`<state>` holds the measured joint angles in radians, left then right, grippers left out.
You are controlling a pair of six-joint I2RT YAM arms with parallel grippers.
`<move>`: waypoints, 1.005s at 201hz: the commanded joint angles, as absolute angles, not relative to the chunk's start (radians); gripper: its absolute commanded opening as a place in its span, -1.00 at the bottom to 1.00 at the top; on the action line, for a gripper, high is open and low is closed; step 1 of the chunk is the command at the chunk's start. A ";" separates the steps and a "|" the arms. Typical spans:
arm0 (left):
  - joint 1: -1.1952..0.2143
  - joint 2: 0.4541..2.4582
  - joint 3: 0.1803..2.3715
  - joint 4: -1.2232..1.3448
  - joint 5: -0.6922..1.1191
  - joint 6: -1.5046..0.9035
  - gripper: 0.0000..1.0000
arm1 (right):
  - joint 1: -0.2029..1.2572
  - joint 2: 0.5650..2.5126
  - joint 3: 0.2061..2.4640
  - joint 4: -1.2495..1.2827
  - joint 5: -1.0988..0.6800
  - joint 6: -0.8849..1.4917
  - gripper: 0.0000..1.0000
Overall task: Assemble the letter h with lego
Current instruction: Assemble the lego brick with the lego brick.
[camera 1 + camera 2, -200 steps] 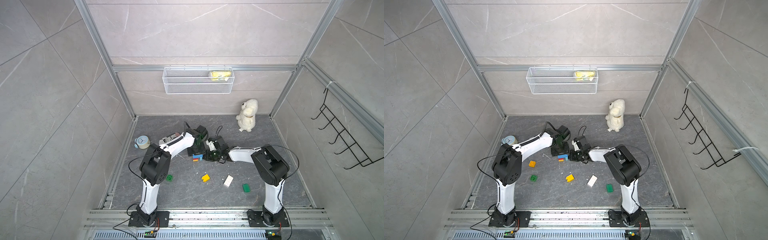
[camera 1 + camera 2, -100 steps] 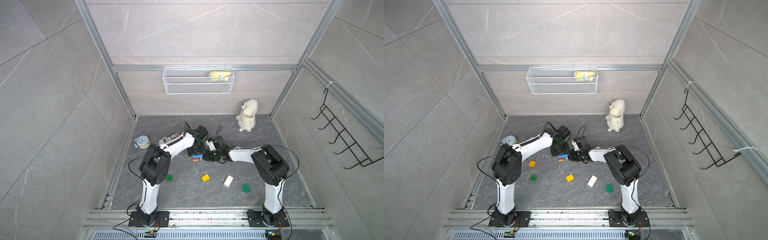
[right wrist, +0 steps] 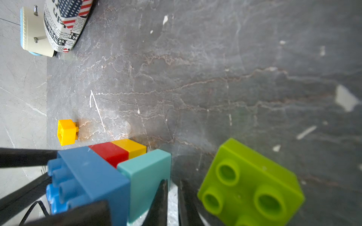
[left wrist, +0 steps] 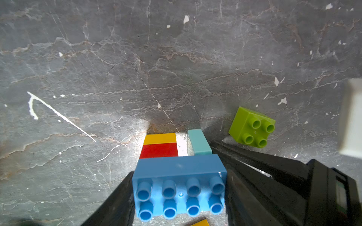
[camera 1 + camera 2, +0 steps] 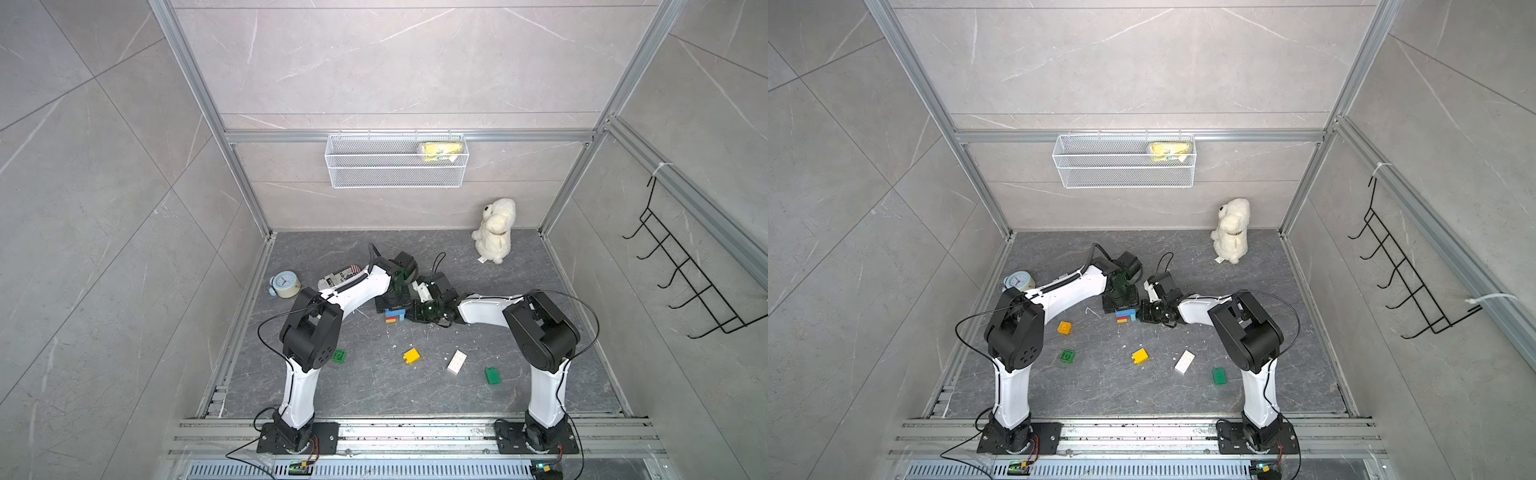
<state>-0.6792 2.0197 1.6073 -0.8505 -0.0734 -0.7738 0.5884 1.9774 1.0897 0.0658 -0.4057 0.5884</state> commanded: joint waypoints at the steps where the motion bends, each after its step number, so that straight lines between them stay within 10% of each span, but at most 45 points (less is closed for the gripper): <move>1: -0.681 2.053 1.543 -0.908 -0.096 -0.757 -1.00 | 0.587 1.951 1.060 0.049 -0.397 0.600 -0.68; 202: -0.676 1.956 1.452 -0.793 -0.075 -0.796 -1.00 | 0.583 1.950 1.054 0.061 -0.409 0.612 -0.63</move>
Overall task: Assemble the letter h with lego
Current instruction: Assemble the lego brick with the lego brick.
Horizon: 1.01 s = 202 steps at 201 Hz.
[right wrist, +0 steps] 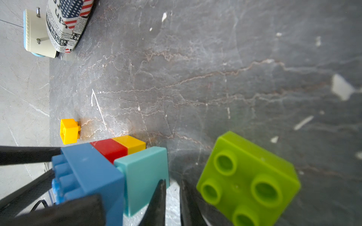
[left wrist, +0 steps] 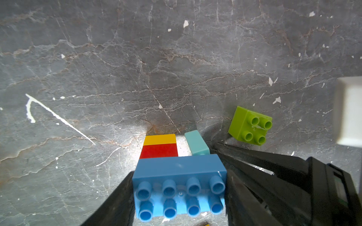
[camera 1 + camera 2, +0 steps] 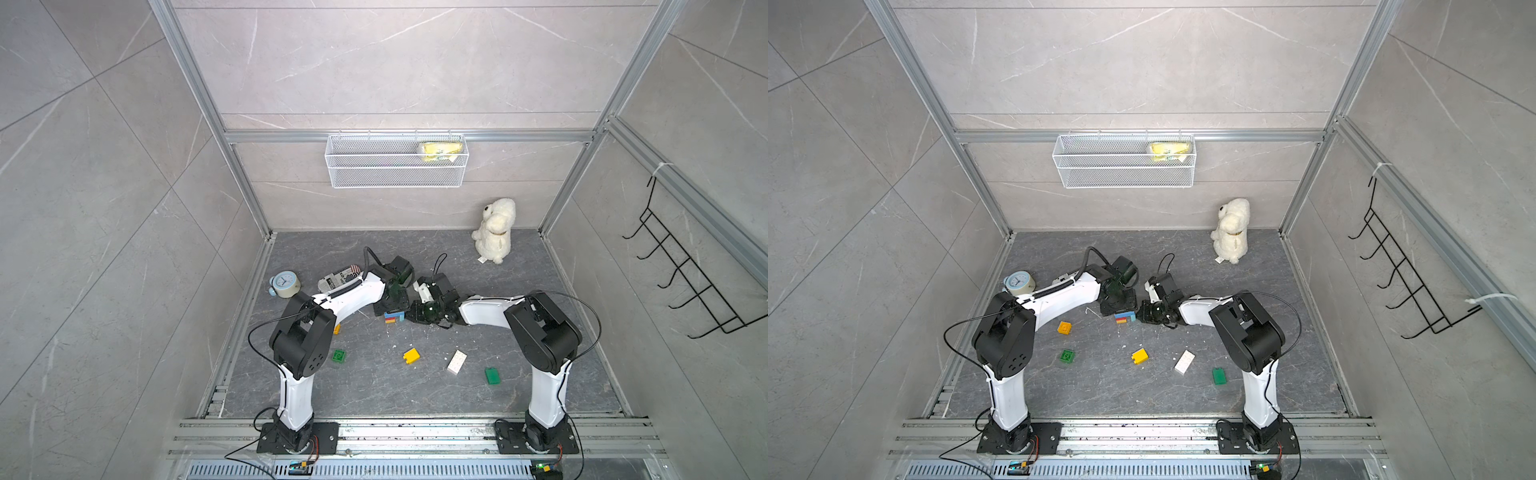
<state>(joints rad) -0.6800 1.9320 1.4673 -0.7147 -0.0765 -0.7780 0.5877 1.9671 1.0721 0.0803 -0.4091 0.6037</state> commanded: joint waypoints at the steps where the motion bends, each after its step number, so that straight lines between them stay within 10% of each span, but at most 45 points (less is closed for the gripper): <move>1: -0.676 1.957 1.453 -0.794 -0.077 -0.798 -1.00 | 0.583 1.950 1.054 0.062 -0.409 0.612 -0.63; 202: -0.674 1.941 1.477 -0.846 -0.118 -0.806 -1.00 | 0.587 1.965 1.044 0.106 -0.467 0.659 -0.67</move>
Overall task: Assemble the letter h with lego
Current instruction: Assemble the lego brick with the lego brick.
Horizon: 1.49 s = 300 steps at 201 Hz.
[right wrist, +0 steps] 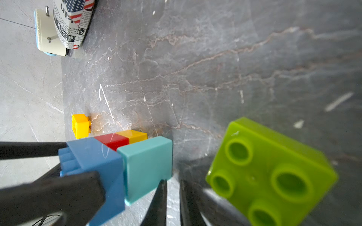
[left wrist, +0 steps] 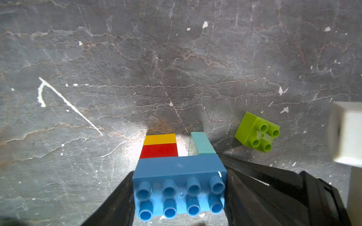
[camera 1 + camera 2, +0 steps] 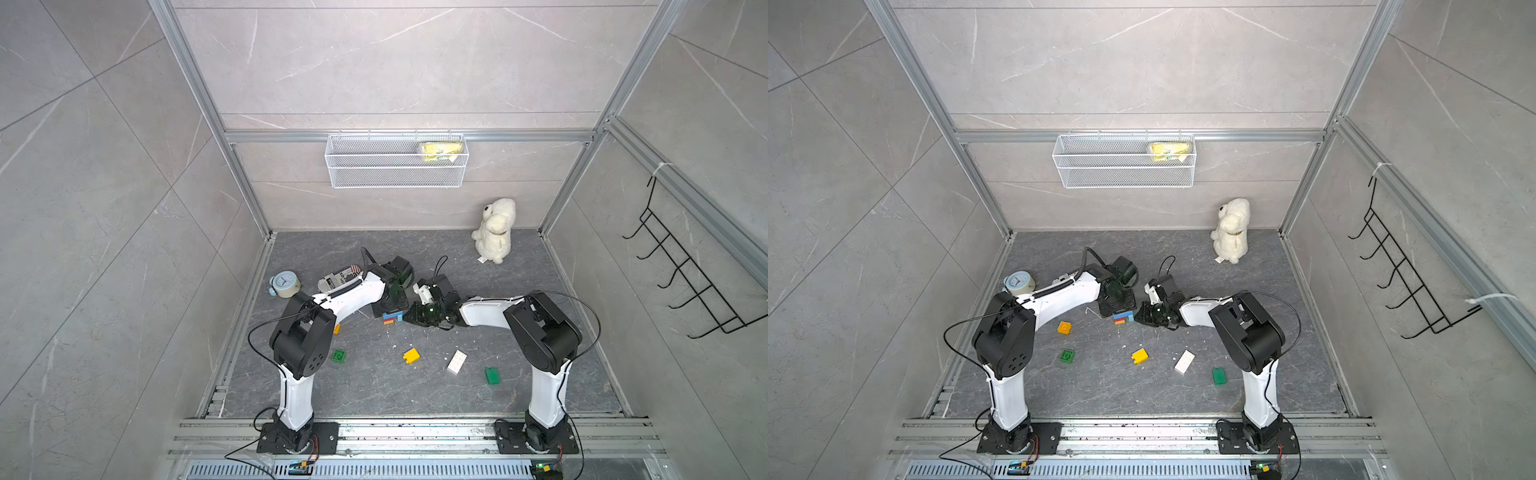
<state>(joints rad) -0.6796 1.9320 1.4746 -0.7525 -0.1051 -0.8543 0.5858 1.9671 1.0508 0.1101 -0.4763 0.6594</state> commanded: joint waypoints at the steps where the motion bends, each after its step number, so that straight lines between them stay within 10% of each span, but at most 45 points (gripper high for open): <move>1: -0.674 1.941 1.478 -0.846 -0.118 -0.806 -1.00 | 0.587 1.965 1.044 0.105 -0.467 0.659 -0.67; 268: -0.697 2.146 1.523 -0.893 -0.045 -0.768 -1.00 | 0.575 1.892 0.992 0.122 -0.400 0.659 -0.62; 300: -0.698 2.109 1.516 -0.881 -0.053 -0.778 -0.47 | 0.574 1.867 0.966 0.162 -0.403 0.663 -0.51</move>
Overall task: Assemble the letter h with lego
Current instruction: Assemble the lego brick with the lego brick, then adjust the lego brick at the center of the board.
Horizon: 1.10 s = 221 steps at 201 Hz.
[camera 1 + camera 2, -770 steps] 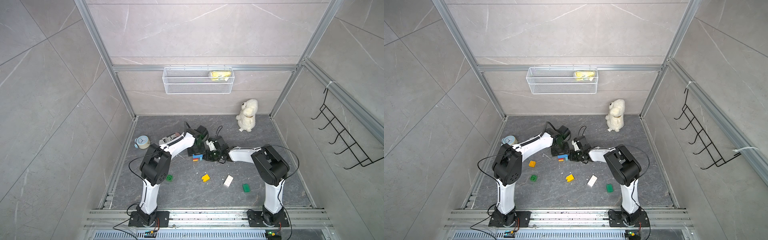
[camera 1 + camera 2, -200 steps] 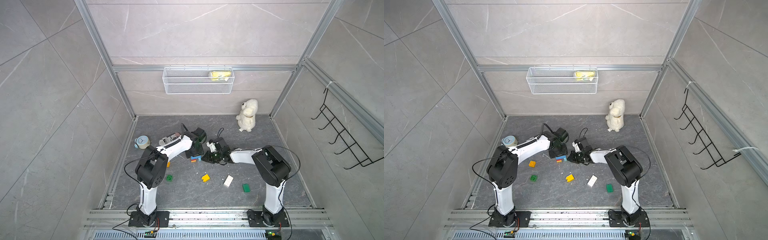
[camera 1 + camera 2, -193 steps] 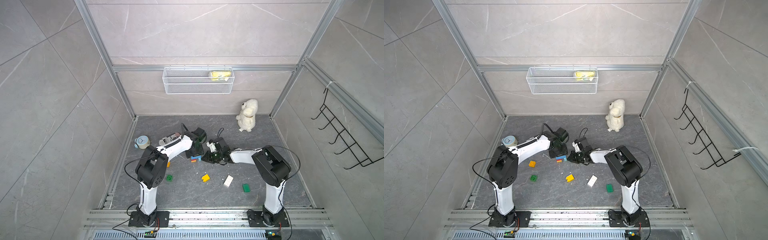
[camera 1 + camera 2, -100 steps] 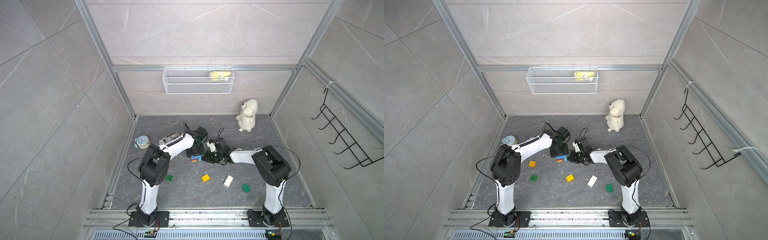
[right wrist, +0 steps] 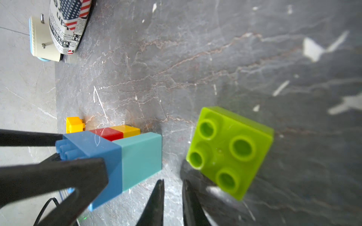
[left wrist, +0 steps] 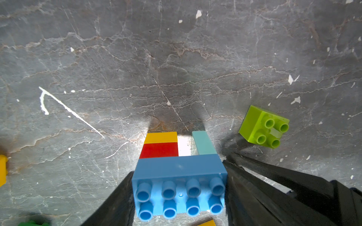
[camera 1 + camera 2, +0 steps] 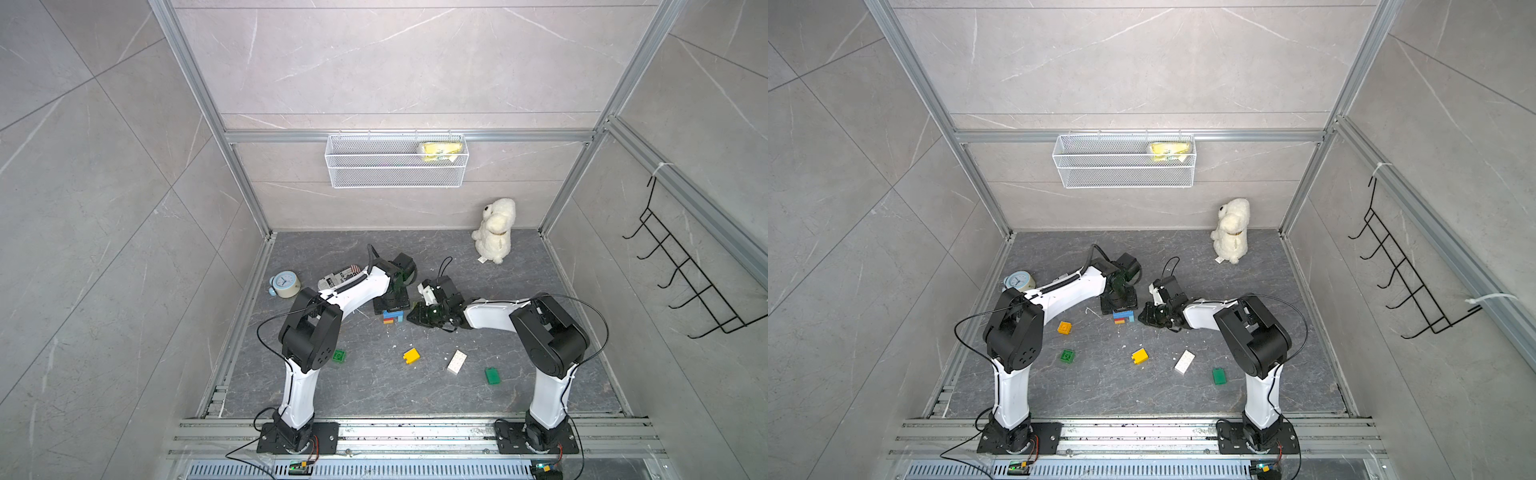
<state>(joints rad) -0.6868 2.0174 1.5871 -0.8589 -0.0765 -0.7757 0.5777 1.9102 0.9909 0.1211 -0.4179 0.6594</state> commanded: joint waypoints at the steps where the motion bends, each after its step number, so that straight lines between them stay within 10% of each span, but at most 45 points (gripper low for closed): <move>1: -0.698 2.107 1.516 -0.881 -0.054 -0.778 -0.44 | 0.574 1.867 0.965 0.164 -0.403 0.663 -0.50; 70: -0.698 1.915 1.596 -0.924 -0.092 -0.788 0.98 | 0.574 1.775 0.882 0.270 -0.390 0.673 -0.13; 154: -0.677 1.467 1.261 -0.889 -0.177 -0.851 0.99 | 0.573 1.505 0.669 0.398 -0.218 0.665 0.18; 221: -0.399 1.360 0.940 -0.804 -0.095 -0.740 0.81 | 0.574 1.385 0.577 0.449 -0.133 0.671 0.15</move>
